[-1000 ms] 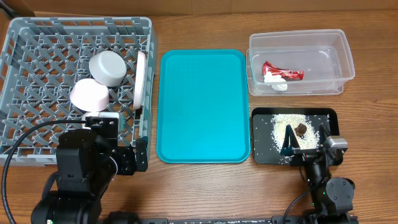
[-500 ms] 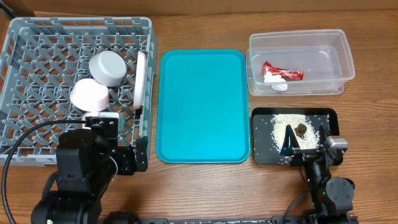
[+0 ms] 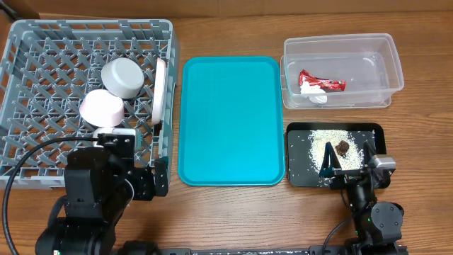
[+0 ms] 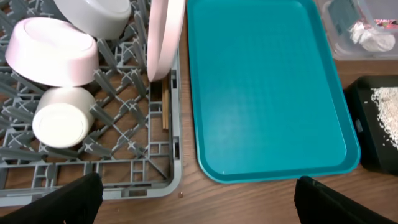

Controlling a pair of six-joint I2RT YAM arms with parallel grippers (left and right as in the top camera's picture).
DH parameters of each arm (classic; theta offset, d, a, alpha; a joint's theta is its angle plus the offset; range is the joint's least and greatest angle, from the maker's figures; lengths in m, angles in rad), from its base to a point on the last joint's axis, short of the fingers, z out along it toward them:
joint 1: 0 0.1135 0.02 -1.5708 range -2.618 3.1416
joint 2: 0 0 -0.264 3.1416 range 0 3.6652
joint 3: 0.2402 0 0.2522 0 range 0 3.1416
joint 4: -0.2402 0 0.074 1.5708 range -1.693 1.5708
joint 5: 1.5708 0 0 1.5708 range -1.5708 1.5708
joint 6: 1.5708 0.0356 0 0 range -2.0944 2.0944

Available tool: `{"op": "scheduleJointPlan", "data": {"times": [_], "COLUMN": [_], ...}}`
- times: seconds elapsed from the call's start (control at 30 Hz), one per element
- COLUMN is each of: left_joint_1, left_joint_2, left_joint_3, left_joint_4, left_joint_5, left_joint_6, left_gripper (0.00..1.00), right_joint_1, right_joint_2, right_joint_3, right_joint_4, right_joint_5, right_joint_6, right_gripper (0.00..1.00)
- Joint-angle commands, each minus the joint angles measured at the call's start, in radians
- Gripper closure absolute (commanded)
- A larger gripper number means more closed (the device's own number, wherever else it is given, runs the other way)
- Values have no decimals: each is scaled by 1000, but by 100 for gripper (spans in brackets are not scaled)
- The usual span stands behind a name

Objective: Sort waste into correct bins and load items into the dishwasher

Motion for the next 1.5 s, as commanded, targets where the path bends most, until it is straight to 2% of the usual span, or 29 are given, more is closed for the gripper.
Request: {"op": "scheduleJointPlan", "data": {"times": [0.0,0.1,0.33,0.53,0.67,0.87,1.07,1.47], "left_joint_1": [21,39,71,102,104,104,103,101], "left_joint_2": [-36,-110,-393,-608,-697,-726,-726,-726], "left_joint_3": [-32,-135,-524,-798,-911,-1064,-1065,-1065], "left_joint_4": [31,155,503,754,888,1198,1070,1072], "left_joint_5": [-13,-22,-23,-28,-35,-26,-29,-29], "left_joint_6": [33,32,26,-56,-56,36,42,43], "left_gripper": [0,0,0,0,0,0,0,0], "right_joint_1": [-3,-3,-3,-3,-3,-3,-3,-3], "right_joint_2": [-9,-9,-9,-9,-9,-9,-9,-9], "right_joint_3": [-11,-11,-11,-11,-11,-11,-11,-11], "right_joint_4": [2,2,2,2,2,2,2,2], "right_joint_5": [-8,-8,-8,-8,-8,-8,-8,-8], "right_joint_6": [-1,-1,-1,-1,-1,-1,-1,-1], "right_gripper": [0,0,0,0,0,0,0,0]}}
